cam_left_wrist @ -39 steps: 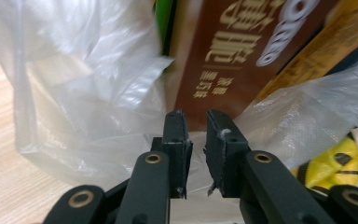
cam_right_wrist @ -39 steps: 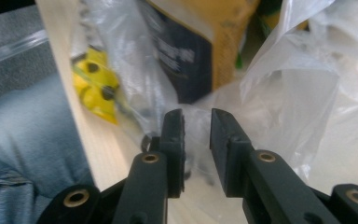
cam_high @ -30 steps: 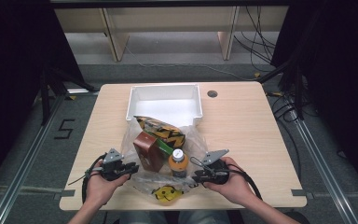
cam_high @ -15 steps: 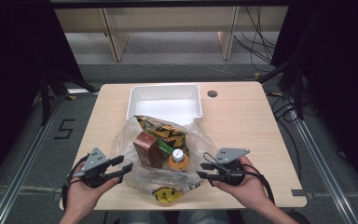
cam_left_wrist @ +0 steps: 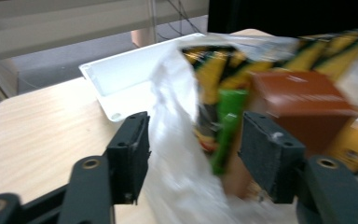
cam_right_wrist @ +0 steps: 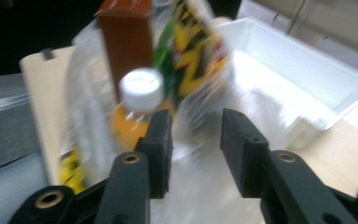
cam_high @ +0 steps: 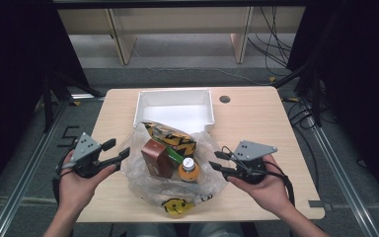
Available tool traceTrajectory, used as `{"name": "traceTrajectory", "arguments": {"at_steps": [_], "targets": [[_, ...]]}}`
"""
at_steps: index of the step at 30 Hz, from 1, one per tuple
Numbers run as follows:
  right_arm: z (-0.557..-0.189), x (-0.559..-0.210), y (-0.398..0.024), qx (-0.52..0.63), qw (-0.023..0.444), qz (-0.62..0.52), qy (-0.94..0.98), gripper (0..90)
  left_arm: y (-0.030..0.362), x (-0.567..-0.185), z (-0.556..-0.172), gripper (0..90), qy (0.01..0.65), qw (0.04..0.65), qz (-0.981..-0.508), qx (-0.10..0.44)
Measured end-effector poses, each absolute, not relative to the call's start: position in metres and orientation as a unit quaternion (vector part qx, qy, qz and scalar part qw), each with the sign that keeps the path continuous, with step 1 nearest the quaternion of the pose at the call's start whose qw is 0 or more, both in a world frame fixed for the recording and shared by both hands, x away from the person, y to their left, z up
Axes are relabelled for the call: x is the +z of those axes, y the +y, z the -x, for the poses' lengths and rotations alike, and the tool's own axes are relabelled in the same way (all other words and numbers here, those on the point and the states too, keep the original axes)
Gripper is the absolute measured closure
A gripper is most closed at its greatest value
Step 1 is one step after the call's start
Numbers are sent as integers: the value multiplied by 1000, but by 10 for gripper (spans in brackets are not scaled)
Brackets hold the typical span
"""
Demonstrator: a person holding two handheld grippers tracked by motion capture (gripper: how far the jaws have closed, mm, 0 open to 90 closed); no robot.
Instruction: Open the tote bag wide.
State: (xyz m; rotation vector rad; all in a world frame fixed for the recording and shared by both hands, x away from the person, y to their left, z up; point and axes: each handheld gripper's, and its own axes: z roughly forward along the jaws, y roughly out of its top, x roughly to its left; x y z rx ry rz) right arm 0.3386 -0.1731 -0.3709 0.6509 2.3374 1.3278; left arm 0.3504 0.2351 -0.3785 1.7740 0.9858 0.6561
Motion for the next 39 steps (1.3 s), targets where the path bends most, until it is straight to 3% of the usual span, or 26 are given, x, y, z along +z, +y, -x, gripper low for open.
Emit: {"name": "traceTrajectory", "arguments": {"at_steps": [4, 7, 11, 15, 17, 26, 39], "targets": [[-364, -369, -171, 459, 206, -232, 832, 550, 238, -385, -381, 357, 410, 485, -735, 239], [-375, -372, -168, 451, 196, -246, 835, 539, 239, -389, -391, 361, 409, 488, -739, 221], [-388, -379, -163, 439, 180, -249, 845, 573, 241, -400, -404, 490, 431, 487, -735, 189], [-396, -384, -158, 403, 177, -217, 871, 853, 241, -411, -413, 601, 431, 475, -746, 178], [-397, -385, -156, 395, 168, -225, 875, 895, 241, -412, -415, 662, 429, 472, -749, 179], [-412, -383, -162, 407, 181, -253, 859, 900, 236, -419, -429, 868, 441, 464, -752, 158], [-426, -401, -166, 391, 176, -292, 855, 900, 234, -433, -439, 892, 472, 467, -730, 163]]}}
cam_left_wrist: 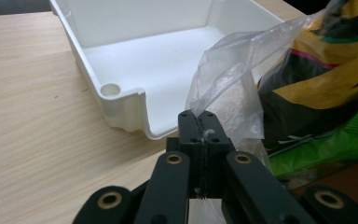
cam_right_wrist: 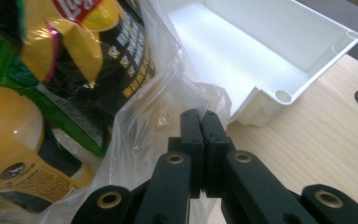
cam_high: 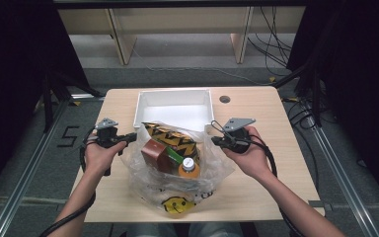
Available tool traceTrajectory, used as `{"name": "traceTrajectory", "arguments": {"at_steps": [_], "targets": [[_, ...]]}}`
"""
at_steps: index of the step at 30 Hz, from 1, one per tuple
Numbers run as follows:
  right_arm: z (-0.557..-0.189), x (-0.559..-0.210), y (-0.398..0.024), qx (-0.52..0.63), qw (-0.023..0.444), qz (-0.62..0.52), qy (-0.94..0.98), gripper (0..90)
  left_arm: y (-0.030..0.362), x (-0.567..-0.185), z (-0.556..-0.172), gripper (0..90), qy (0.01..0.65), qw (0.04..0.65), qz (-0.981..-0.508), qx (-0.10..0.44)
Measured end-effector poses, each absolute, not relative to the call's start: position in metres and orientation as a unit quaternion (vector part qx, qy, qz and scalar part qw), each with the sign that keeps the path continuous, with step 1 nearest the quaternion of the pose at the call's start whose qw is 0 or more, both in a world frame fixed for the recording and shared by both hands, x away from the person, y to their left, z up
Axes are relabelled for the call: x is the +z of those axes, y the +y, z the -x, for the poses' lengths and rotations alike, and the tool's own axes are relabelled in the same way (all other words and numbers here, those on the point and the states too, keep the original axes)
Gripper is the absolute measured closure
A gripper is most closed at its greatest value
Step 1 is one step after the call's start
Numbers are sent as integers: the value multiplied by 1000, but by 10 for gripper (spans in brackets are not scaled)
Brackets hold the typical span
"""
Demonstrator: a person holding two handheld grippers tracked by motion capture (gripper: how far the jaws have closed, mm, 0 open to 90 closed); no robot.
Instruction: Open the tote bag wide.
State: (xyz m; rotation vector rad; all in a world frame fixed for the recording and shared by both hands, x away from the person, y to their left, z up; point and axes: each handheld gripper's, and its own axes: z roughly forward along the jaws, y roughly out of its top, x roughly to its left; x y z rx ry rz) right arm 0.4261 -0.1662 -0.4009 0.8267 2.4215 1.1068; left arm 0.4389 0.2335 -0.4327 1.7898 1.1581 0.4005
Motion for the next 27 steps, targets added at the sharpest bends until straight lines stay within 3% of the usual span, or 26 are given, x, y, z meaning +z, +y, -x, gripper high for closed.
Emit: {"name": "traceTrajectory", "arguments": {"at_steps": [27], "targets": [[-449, -460, -171, 332, 137, -344, 867, 892, 222, -485, -452, 879, 449, 379, -784, 201]]}}
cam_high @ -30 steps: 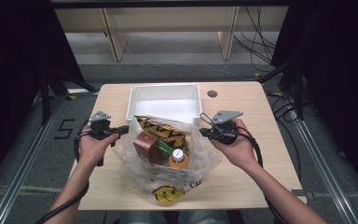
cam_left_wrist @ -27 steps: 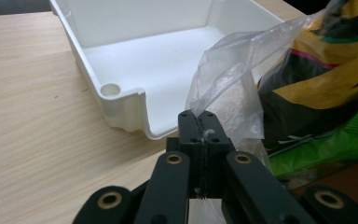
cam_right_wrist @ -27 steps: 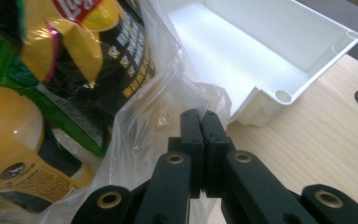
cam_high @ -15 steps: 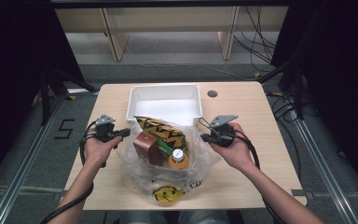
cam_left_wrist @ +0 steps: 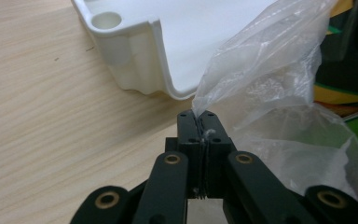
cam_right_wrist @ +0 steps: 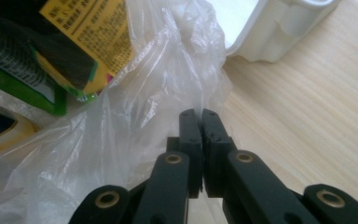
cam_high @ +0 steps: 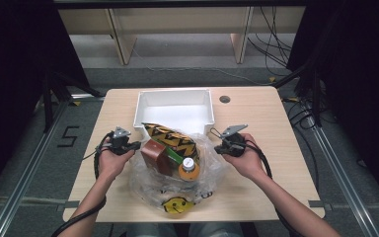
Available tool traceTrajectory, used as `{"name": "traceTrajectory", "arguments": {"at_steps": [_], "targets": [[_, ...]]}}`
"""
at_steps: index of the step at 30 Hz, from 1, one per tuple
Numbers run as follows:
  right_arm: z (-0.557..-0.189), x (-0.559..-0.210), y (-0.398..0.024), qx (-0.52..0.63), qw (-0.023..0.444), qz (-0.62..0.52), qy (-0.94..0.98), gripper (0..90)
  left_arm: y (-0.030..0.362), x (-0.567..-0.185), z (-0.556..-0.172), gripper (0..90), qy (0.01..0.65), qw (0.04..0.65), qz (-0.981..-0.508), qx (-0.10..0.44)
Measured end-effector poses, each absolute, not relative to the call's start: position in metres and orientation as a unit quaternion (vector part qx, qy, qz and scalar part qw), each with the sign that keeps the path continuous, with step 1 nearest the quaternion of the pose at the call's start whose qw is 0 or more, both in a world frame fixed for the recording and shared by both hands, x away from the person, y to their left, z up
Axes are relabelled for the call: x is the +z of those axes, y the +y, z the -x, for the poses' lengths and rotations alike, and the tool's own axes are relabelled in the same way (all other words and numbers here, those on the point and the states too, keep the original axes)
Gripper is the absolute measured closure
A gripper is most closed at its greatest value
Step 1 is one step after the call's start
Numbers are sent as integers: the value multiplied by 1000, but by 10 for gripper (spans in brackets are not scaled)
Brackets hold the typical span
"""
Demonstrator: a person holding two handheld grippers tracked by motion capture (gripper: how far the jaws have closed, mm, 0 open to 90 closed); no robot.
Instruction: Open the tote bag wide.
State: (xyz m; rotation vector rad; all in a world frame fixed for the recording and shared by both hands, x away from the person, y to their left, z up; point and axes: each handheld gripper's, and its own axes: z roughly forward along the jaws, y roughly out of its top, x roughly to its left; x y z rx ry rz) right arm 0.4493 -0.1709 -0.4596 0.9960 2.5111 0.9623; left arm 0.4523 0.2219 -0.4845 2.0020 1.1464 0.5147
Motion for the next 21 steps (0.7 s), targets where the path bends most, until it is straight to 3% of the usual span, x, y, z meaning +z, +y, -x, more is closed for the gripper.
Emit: {"name": "traceTrajectory", "arguments": {"at_steps": [15, 21], "targets": [[-454, -469, -175, 332, 123, -366, 860, 880, 223, -487, -456, 872, 445, 354, -795, 210], [-451, -463, -181, 342, 135, -361, 857, 752, 227, -482, -451, 818, 453, 365, -782, 223]]}}
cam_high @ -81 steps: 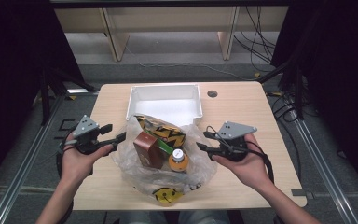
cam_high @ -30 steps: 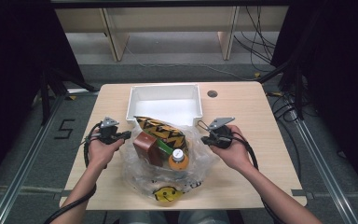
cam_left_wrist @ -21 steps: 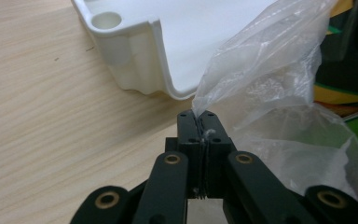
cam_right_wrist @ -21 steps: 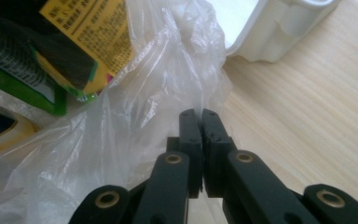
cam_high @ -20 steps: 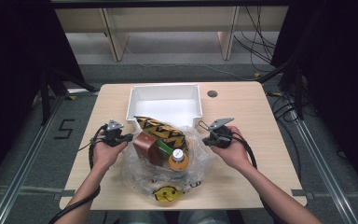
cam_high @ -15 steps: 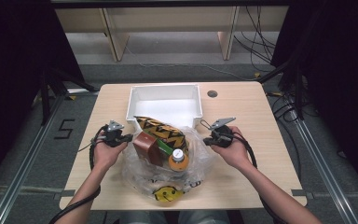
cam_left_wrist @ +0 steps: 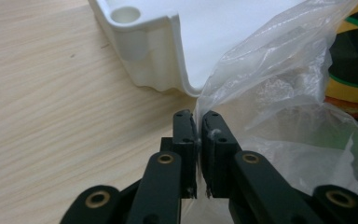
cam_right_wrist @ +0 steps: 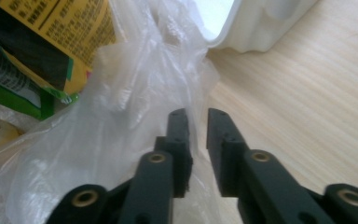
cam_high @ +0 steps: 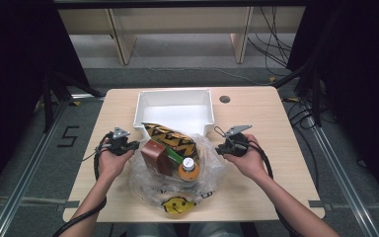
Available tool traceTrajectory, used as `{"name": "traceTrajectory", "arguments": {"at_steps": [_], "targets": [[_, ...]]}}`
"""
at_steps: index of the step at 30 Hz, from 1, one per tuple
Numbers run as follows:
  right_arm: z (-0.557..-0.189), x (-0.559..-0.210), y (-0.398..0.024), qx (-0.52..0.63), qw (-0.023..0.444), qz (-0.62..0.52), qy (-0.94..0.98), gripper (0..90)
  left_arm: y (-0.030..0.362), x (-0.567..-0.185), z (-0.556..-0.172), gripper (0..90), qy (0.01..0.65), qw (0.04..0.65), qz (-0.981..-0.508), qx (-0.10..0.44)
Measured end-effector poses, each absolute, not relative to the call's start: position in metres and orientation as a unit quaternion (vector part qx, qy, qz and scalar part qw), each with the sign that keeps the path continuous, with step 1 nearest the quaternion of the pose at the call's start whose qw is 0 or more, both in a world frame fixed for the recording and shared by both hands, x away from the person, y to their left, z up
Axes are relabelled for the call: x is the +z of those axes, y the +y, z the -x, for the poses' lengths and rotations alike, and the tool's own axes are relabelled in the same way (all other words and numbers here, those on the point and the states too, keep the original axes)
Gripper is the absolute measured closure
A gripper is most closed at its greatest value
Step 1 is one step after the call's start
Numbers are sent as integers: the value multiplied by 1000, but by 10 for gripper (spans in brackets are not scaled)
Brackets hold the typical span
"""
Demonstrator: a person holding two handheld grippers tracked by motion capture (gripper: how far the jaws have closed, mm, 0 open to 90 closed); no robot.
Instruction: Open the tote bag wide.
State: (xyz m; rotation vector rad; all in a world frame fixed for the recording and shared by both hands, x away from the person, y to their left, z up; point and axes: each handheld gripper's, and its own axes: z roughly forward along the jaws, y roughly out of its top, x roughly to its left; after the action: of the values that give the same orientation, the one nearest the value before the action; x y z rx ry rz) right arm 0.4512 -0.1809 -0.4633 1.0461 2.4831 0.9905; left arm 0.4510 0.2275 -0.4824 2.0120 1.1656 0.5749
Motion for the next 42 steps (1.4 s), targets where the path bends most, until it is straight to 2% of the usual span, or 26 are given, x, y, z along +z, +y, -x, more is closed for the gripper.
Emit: {"name": "traceTrajectory", "arguments": {"at_steps": [5, 6, 7, 11, 12, 13, 20, 25, 28, 34, 37, 42], "targets": [[-445, -454, -181, 368, 148, -364, 843, 690, 231, -473, -445, 750, 476, 386, -756, 231], [-443, -448, -183, 362, 141, -360, 848, 673, 232, -470, -445, 711, 479, 393, -749, 236], [-440, -440, -184, 377, 147, -358, 841, 652, 235, -465, -444, 634, 479, 408, -737, 247], [-435, -422, -186, 411, 163, -351, 825, 606, 239, -456, -439, 509, 490, 420, -720, 257], [-435, -422, -186, 411, 163, -351, 825, 606, 240, -453, -436, 509, 499, 422, -712, 258], [-432, -413, -186, 429, 164, -348, 817, 584, 243, -447, -432, 458, 502, 426, -706, 261], [-423, -395, -183, 499, 155, -330, 786, 518, 248, -432, -415, 349, 518, 437, -682, 275], [-413, -384, -174, 525, 177, -313, 771, 432, 251, -420, -395, 326, 514, 468, -662, 281], [-409, -383, -172, 530, 172, -317, 768, 434, 253, -418, -384, 320, 513, 471, -658, 287], [-410, -381, -173, 539, 180, -308, 763, 462, 255, -433, -347, 330, 509, 471, -662, 284], [-407, -378, -171, 538, 169, -302, 768, 545, 258, -449, -328, 338, 516, 471, -655, 289], [-408, -378, -171, 535, 172, -291, 774, 554, 258, -458, -318, 346, 515, 474, -654, 286]]}}
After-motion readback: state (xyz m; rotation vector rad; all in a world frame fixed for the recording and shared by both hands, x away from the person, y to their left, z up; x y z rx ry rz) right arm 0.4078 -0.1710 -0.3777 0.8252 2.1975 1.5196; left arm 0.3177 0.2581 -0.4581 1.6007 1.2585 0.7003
